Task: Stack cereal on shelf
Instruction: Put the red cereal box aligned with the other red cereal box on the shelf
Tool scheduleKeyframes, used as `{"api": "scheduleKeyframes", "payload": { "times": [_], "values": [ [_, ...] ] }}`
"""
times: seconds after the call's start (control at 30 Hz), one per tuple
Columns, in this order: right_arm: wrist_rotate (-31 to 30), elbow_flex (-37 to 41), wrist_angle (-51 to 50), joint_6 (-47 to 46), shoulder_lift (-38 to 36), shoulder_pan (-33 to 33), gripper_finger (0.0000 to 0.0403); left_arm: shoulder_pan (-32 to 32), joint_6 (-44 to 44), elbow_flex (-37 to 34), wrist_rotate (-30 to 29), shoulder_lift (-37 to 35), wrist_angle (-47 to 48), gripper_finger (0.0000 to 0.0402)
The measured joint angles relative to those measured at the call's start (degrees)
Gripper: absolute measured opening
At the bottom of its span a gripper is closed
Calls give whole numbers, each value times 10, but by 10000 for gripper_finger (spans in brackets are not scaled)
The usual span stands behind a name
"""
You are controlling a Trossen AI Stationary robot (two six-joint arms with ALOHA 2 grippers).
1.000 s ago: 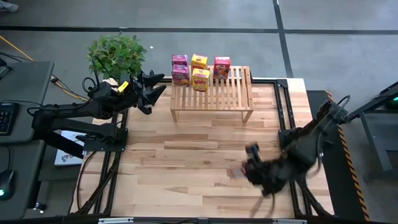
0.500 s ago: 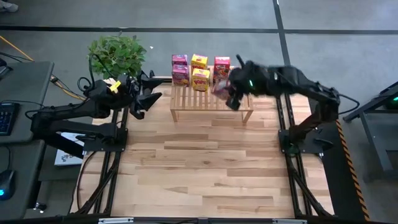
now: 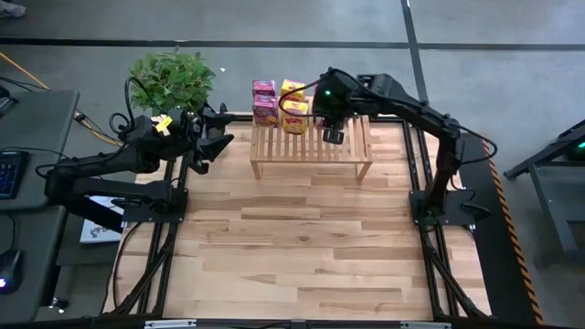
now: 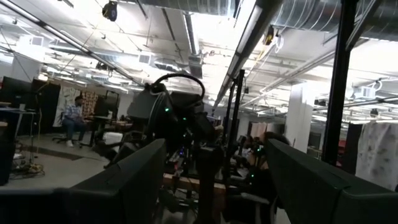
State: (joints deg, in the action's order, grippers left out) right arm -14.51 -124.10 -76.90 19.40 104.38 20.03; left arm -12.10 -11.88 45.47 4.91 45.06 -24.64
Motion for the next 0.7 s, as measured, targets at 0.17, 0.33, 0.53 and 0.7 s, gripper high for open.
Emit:
{"api": "scheduleKeyframes", "payload": {
  "times": [0.17, 0.33, 0.53, 0.7],
  "values": [
    [29, 0, 0, 52, 17, 20, 138, 0, 0, 0, -4, 0, 0, 268],
    [45, 0, 12, 66, 22, 39, 138, 0, 0, 0, -9, 0, 0, 268],
    [91, 0, 27, 67, 22, 58, 138, 0, 0, 0, -12, 0, 0, 268],
    [92, 3, 31, 77, 22, 63, 138, 0, 0, 0, -15, 0, 0, 268]
  ]
}}
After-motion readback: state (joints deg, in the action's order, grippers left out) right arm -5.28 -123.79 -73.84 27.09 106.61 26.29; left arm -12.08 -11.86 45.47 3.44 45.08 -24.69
